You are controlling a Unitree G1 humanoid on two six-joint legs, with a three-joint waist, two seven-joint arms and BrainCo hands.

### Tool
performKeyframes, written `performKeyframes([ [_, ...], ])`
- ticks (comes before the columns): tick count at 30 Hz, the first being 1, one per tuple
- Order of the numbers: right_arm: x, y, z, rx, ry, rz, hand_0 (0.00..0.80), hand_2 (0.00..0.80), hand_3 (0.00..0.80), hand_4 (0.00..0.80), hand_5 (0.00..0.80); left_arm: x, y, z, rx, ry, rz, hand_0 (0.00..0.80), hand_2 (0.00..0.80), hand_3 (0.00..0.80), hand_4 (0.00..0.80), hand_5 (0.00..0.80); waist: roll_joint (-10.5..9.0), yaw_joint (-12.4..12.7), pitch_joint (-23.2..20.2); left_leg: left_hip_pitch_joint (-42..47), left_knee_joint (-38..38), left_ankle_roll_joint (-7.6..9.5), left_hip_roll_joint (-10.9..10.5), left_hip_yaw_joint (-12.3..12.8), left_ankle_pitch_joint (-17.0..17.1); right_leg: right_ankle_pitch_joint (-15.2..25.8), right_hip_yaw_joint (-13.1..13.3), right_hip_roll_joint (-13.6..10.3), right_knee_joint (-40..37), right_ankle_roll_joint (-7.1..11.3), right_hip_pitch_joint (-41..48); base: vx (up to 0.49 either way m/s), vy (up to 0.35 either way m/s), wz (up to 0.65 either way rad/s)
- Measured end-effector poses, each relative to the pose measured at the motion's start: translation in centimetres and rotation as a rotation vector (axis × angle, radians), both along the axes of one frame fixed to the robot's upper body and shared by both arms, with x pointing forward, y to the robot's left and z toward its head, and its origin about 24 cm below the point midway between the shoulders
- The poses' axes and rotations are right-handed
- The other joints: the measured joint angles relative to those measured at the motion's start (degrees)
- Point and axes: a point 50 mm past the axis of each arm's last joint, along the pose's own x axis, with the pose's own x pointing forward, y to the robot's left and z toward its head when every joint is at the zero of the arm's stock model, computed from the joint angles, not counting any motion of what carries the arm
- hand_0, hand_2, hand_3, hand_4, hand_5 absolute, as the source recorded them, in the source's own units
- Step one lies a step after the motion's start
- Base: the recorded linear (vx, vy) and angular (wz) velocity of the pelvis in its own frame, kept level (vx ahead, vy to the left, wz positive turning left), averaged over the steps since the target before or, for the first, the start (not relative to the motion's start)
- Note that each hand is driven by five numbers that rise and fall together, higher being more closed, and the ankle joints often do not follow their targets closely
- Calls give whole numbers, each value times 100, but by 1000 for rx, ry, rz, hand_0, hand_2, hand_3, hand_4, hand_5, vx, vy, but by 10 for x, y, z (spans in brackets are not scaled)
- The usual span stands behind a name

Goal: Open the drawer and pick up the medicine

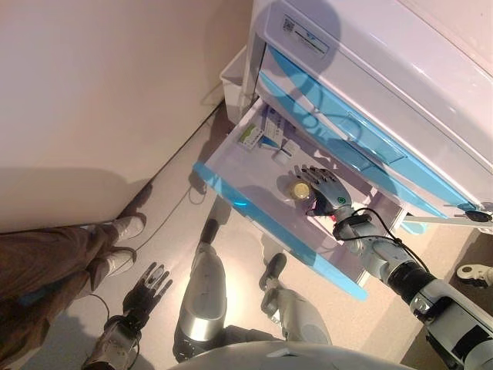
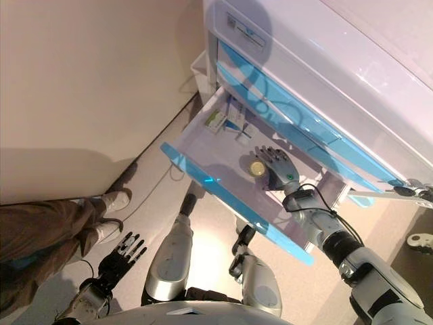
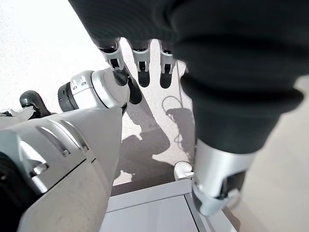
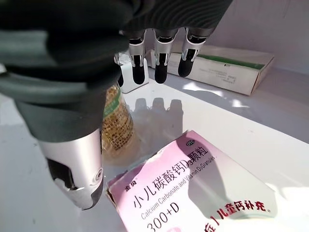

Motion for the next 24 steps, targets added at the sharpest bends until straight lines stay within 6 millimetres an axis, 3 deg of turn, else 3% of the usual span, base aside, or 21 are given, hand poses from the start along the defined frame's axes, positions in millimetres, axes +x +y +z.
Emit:
performKeyframes([
  [14, 6, 7, 3, 15, -12, 1, 0, 0, 0, 0, 0, 3, -1, 2, 0, -13, -5, 0, 0, 0, 0, 0, 18, 91, 16, -15, 4, 5, -13, -31, 13, 0, -17, -4, 3, 0, 3, 1, 0, 0],
  [15, 6, 7, 3, 15, -12, 1, 125, 125, 125, 125, 125, 4, -1, 2, 0, -14, -5, 0, 0, 0, 0, 0, 18, 91, 16, -14, 4, 5, -13, -32, 14, 0, -18, -4, 3, 0, 4, 0, 0, 0],
  [17, 6, 7, 3, 15, -12, 1, 254, 254, 254, 254, 254, 4, -1, 2, 0, -14, -6, 0, 0, 0, 0, 0, 17, 93, 16, -14, 6, 5, -13, -35, 14, 0, -21, -4, 4, 0, 6, 0, 0, 0],
  [18, 6, 7, 3, 15, -13, 1, 367, 367, 367, 367, 367, 4, -1, 2, 0, -14, -6, 0, 0, 0, 0, 0, 17, 94, 17, -15, 6, 4, -13, -37, 15, 0, -22, -3, 4, 0, 6, 0, 0, 0],
  [19, 6, 7, 3, 15, -13, 0, 348, 348, 348, 348, 348, 4, -1, 2, -1, -13, -6, 0, 0, 0, 0, 0, 17, 95, 17, -14, 6, 4, -13, -38, 16, 0, -23, -3, 4, 0, 8, 0, 0, 0],
  [21, 7, 7, 3, 14, -10, -2, 182, 182, 182, 182, 182, 4, -1, 2, -1, -15, -7, 0, 0, 0, 0, 0, 16, 96, 17, -14, 7, 4, -13, -42, 17, 0, -27, -3, 5, 0, 12, 0, 0, 0],
  [22, 7, 7, 3, 14, -10, -4, 138, 138, 138, 138, 138, 4, -1, 3, -1, -16, -7, 0, 0, 0, 0, 0, 16, 97, 17, -14, 7, 3, -13, -44, 18, 0, -28, -2, 6, 0, 12, 0, 0, 0],
  [24, 7, 5, 2, 9, -6, -15, 125, 125, 125, 125, 125, 5, -2, 3, -1, -19, -8, 0, 0, 0, 0, 0, 15, 104, 17, -14, 7, 3, -13, -47, 21, 0, -30, -2, 9, 0, 12, 0, 0, 0],
])
